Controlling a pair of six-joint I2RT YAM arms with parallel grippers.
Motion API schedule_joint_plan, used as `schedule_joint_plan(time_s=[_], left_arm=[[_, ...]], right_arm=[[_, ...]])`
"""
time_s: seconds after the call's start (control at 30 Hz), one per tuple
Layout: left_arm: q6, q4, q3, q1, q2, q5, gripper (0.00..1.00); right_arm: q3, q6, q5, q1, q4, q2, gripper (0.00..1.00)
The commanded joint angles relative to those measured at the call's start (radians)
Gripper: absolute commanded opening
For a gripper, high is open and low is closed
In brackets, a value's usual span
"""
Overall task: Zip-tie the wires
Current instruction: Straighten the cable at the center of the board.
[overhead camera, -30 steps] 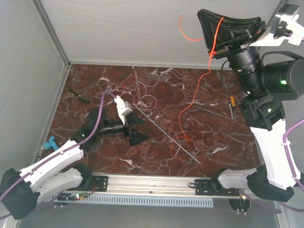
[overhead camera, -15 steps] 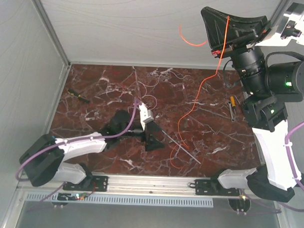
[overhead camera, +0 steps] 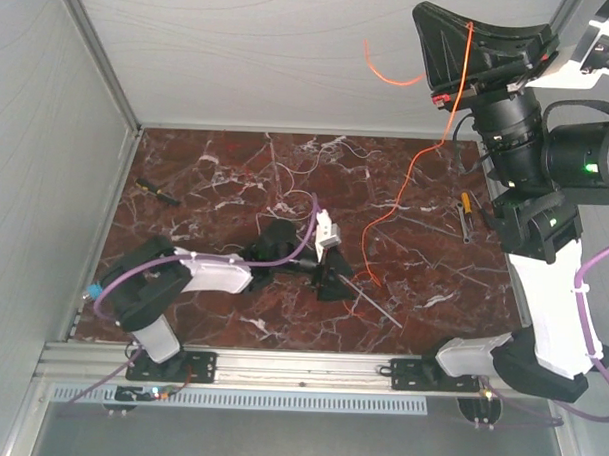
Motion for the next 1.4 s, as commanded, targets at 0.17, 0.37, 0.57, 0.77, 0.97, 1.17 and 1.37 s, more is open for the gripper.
schedule_joint_plan(time_s=[0.17, 0.37, 0.57, 0.77, 0.97, 1.17, 1.37], left_arm=[[-0.124, 0.248, 0.097, -0.036, 0.13, 0.032, 0.0], [-0.084, 0.057, 0.032, -0.036, -0.029, -0.083, 0.0], [-0.053, -0.361, -0.025, -0.034, -0.323, -0.234, 0.0], [-0.031, -0.766, 0.014, -0.027, -0.539, -0.321, 0.0], [-0.103, -1.121, 0.113, -0.021, -0.671, -0.454, 0.0], [-0.2, -1.331, 0.165, -0.021, -0.726, -0.493, 0.0], [-0.303, -1.563, 0.192, -0.021, -0.723, -0.54, 0.0]], right_arm=[[0.041, -0.019, 0.012, 0.007, -0.023, 0.009, 0.0], [-0.011, -0.075, 0.086, 0.007, -0.039, -0.023, 0.0], [-0.095, -0.236, 0.428, 0.007, -0.152, -0.039, 0.0], [-0.346, -0.26, 0.677, -0.165, -0.271, -0.039, 0.0], [-0.588, -0.089, 0.65, -0.352, -0.262, -0.009, 0.0], [-0.704, -0.013, 0.651, -0.442, -0.222, 0.117, 0.0], [-0.772, 0.012, 0.659, -0.479, -0.181, 0.226, 0.0]])
